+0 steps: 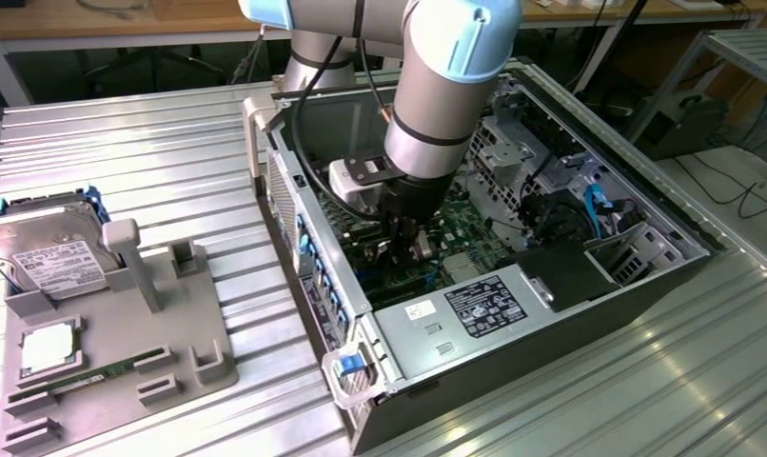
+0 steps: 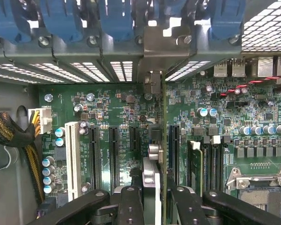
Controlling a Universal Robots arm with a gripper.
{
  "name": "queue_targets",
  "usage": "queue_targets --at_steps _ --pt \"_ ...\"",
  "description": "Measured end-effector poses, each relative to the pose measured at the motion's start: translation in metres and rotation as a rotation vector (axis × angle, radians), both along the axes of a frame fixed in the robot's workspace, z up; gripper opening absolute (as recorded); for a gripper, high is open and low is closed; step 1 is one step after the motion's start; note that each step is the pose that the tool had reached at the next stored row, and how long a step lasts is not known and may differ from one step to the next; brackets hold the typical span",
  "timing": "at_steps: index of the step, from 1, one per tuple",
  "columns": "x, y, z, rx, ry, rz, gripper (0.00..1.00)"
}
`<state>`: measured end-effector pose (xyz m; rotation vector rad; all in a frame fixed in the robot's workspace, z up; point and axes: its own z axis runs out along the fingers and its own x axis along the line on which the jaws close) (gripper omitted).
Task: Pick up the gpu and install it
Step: 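Insert the gpu into the slot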
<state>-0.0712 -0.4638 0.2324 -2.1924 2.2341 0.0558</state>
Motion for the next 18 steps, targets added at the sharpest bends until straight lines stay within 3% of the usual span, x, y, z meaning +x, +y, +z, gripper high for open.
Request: queue_targets --at_steps 7,8,10,18 --pt "0.000 -0.0001 0.0009 -0.0001 0.0003 0.000 0.29" --pt "0.000 0.0000 0.0018 -0.0002 0.0000 0.000 0.36" --pt "0.000 0.0000 0.0048 -0.0003 0.0001 0.000 0.36" --pt "0.000 0.0000 0.0310 -0.0003 -0.0004 0.000 0.36"
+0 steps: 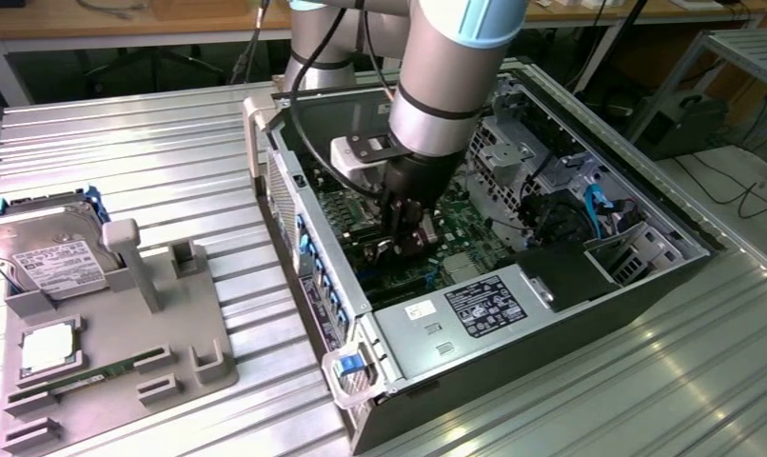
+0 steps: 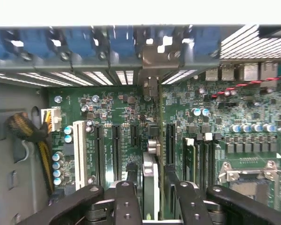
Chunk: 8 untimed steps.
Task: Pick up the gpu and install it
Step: 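Insert the gpu into the slot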
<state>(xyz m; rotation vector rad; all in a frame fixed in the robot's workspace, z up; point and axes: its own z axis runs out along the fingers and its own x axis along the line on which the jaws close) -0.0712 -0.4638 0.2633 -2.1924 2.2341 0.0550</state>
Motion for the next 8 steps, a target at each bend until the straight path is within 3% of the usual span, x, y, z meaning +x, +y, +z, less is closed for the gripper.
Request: queue_targets --at_steps 4,8 --pt "0.000 0.0000 0.0119 0.0000 -0.0002 0.000 0.36" --pt "0.000 0.0000 0.0141 0.0004 -0.0004 0.000 0.36"
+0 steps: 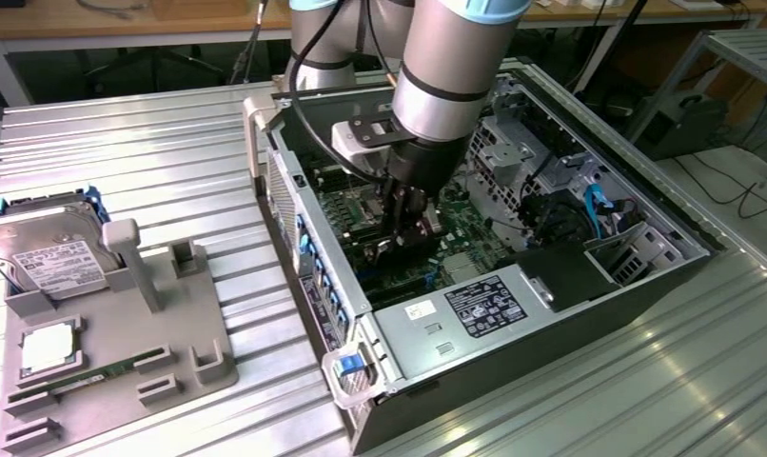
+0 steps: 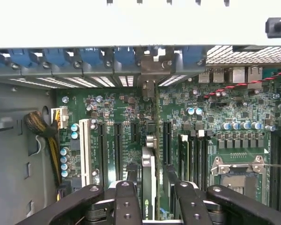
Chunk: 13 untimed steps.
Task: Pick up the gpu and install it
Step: 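Insert the gpu into the slot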
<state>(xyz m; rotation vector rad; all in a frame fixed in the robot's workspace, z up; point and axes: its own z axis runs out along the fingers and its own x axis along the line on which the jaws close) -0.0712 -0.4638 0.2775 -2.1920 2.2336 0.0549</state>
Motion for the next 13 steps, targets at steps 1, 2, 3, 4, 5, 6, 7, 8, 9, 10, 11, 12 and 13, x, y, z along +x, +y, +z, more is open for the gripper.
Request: queue_targets --at_steps 1,2,3,4,5,6,7,8,9,10,11,12,13 --pt "0.0000 0.0000 0.0001 -0.0001 0.0000 0.000 0.36" --pt "0.0000 0.0000 0.0002 -0.0004 0.0002 0.000 0.36" --pt "0.0000 0.0000 0.0002 -0.0004 0.0002 0.000 0.36" --pt "0.0000 0.0000 0.0002 -0.0003 0.0002 0.000 0.34" --pt "0.0000 0.0000 0.0002 -0.0004 0.0002 0.000 0.27" --pt "0.0000 0.0000 0.0002 -0.0004 0.0002 0.000 0.27" --pt "0.0000 0.0000 0.0002 -0.0004 0.0002 0.000 0.21" --pt "0.0000 0.0000 0.0002 -0.0004 0.0002 0.000 0.15" --pt "0.0000 0.0000 0.0002 -0.0004 0.0002 0.000 0.11" --pt "0.0000 0.0000 0.0002 -0.0004 0.0002 0.000 0.11" --pt "0.0000 0.0000 0.0002 -0.0004 0.0002 0.000 0.11" --pt "0.0000 0.0000 0.0002 -0.0004 0.0002 0.000 0.11" --pt "0.0000 0.0000 0.0002 -0.0004 0.0002 0.000 0.11"
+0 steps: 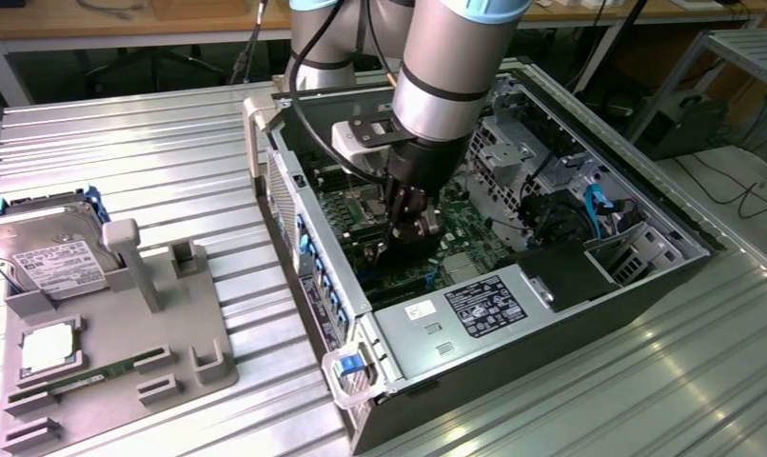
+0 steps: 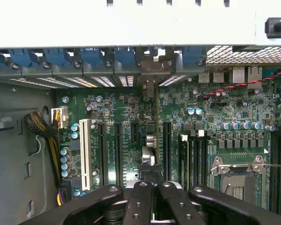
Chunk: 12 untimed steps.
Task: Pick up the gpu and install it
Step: 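Insert the gpu into the slot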
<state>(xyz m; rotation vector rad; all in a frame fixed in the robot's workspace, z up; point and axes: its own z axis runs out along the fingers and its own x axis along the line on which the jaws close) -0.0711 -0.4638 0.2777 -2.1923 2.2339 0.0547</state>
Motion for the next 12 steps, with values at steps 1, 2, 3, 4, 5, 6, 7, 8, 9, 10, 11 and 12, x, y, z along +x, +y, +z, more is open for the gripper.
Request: queue_targets --at_steps 1,2,3,4,5,6,7,8,9,10,11,12 --pt "0.0000 0.0000 0.0000 0.0000 0.0000 0.000 0.11" --pt "0.0000 0.0000 0.0000 0.0000 0.0000 0.000 0.11" --pt "0.0000 0.0000 0.0000 0.0000 0.0000 0.000 0.11" --pt "0.0000 0.0000 0.0007 -0.0003 0.0001 0.001 0.11" --pt "0.0000 0.0000 0.0017 -0.0006 0.0002 0.007 0.11" --pt "0.0000 0.0000 0.0027 -0.0010 0.0001 0.018 0.11" --pt "0.0000 0.0001 0.0032 -0.0010 0.0000 0.033 0.11" --pt "0.0000 0.0001 0.0032 -0.0008 0.0001 0.051 0.11" --pt "0.0000 0.0000 0.0033 -0.0008 0.0006 0.072 0.11" --pt "0.0000 0.0000 0.0033 -0.0009 0.0010 0.088 0.11" --pt "0.0000 0.0000 0.0033 -0.0009 0.0017 0.112 0.11" --pt "0.0000 0.0001 0.0033 -0.0010 0.0018 0.128 0.11"
